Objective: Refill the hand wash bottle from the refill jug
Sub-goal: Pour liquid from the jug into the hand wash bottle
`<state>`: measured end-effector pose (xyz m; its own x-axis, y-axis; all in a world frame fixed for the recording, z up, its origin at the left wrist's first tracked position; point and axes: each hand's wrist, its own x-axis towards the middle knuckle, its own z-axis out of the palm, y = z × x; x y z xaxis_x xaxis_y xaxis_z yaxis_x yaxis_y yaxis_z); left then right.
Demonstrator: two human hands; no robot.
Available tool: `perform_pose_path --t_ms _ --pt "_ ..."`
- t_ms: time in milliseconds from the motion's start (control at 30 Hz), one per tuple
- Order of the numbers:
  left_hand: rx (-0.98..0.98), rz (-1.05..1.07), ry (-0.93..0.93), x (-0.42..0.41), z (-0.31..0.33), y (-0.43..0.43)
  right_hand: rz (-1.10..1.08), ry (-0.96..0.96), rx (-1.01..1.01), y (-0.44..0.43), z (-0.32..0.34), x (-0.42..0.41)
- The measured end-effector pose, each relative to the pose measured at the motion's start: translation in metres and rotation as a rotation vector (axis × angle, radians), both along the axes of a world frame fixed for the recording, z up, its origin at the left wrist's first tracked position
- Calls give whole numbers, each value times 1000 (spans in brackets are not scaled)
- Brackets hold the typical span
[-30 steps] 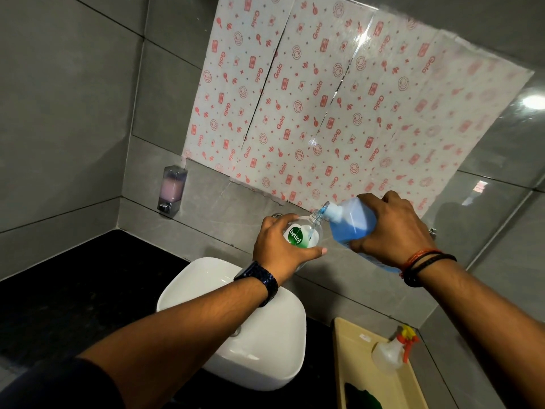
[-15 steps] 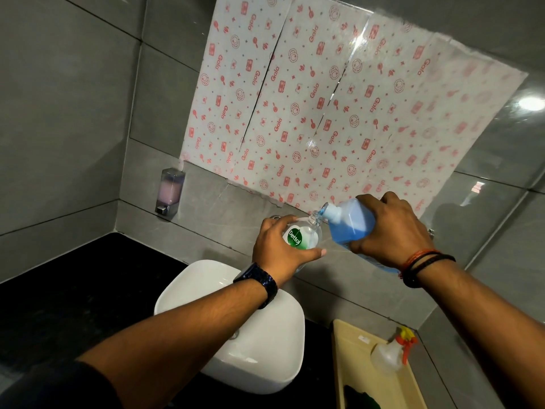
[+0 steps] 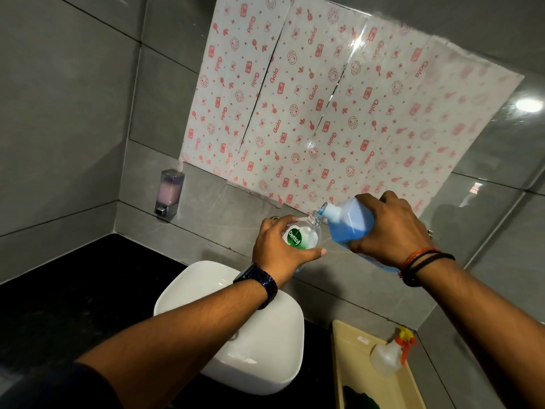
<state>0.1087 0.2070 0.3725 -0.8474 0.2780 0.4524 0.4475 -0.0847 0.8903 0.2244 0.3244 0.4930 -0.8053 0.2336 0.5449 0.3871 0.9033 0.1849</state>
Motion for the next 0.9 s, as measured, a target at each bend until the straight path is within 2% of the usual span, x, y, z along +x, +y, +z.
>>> perform_pose_path --t_ms 900 --pt "10 4 -17 6 5 -6 -1 -4 7 -5 4 3"
